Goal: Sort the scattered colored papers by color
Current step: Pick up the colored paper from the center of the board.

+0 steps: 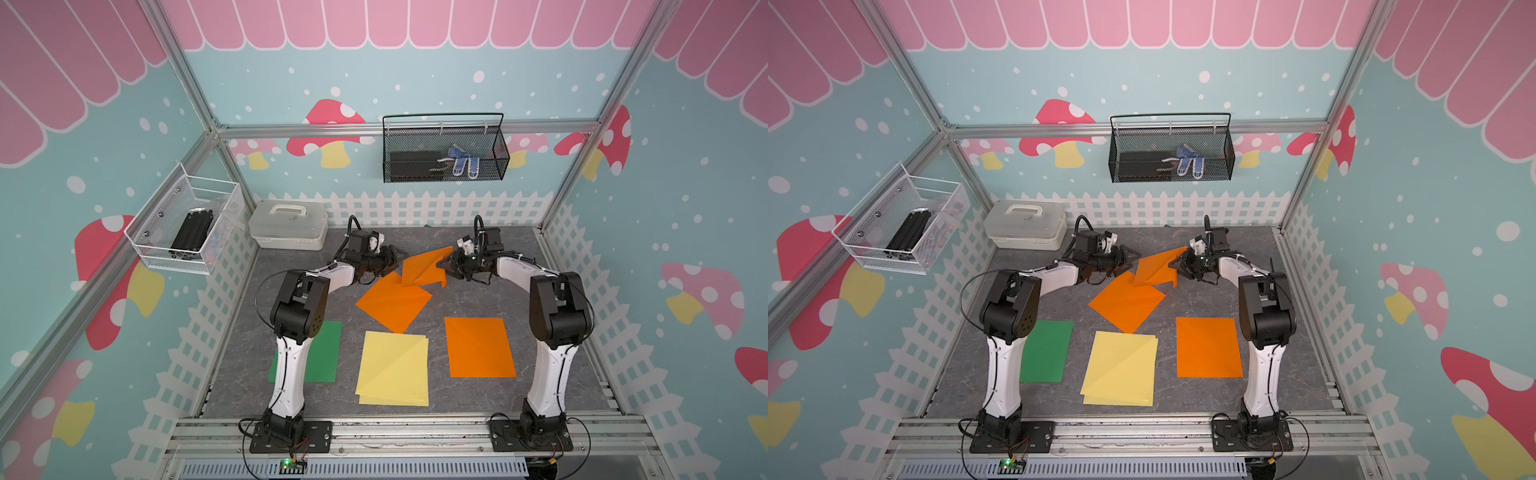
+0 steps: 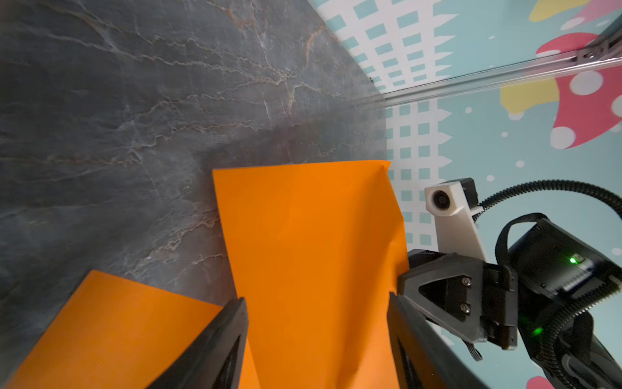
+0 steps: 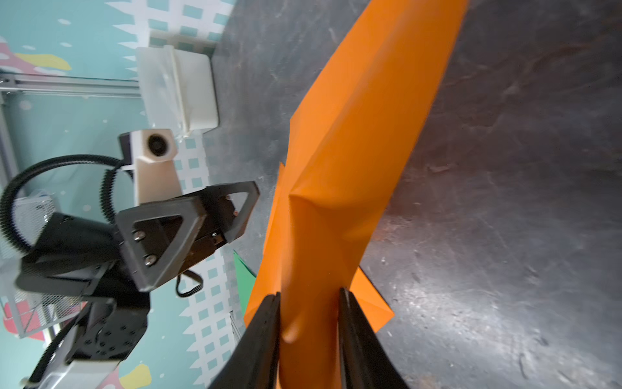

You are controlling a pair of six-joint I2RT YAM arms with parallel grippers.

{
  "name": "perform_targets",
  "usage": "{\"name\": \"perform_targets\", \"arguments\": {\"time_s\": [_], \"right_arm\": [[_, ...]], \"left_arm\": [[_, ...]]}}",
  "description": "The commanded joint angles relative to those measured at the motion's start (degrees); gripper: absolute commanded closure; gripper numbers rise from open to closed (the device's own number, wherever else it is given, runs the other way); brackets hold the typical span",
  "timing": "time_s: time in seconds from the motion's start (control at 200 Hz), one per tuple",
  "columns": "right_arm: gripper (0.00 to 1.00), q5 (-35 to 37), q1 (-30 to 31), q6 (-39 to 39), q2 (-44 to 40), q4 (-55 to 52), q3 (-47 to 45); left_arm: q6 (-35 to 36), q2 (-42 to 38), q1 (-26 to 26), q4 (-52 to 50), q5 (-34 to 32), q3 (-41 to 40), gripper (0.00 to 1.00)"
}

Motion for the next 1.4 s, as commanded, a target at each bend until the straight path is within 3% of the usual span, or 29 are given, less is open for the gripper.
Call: {"name": "perform_targets", "arguments": {"time_s": [0.0, 0.26, 0.695, 0.906, 1.111, 1.396], "right_arm": [[0.68, -1.95, 0.30, 0.52, -3.00, 0.59, -1.77], [0.68, -2.68, 0.52, 0.71, -5.96, 1.42, -3.16], [0.68, -1.73, 0.56, 0.68, -6.66, 1.23, -2.77], [0.68, -1.64, 0.52, 0.45, -6.71, 1.03, -2.89], [0.68, -1.66, 0.68, 1.33, -6.71, 1.91, -2.64], [0.68, -1.57, 0.78, 1.86, -9.00, 2.06, -1.58]], "left_arm": [[-6.21, -0.83, 1.21, 12.55, 4.86, -2.71, 0.31], [-14.94, -0.50, 1.79, 25.03, 8.91, -5.36, 0.35], [-9.15, -10.98, 3.22, 20.62, 2.67, -18.55, 0.35], [-2.82, -16.84, 3.68, 10.52, -0.67, -18.28, 0.35], [-3.79, -16.45, 3.13, 9.48, -0.22, -19.44, 0.35], [-12.09, -15.10, 1.49, 19.06, 1.46, -23.46, 0.37]]}}
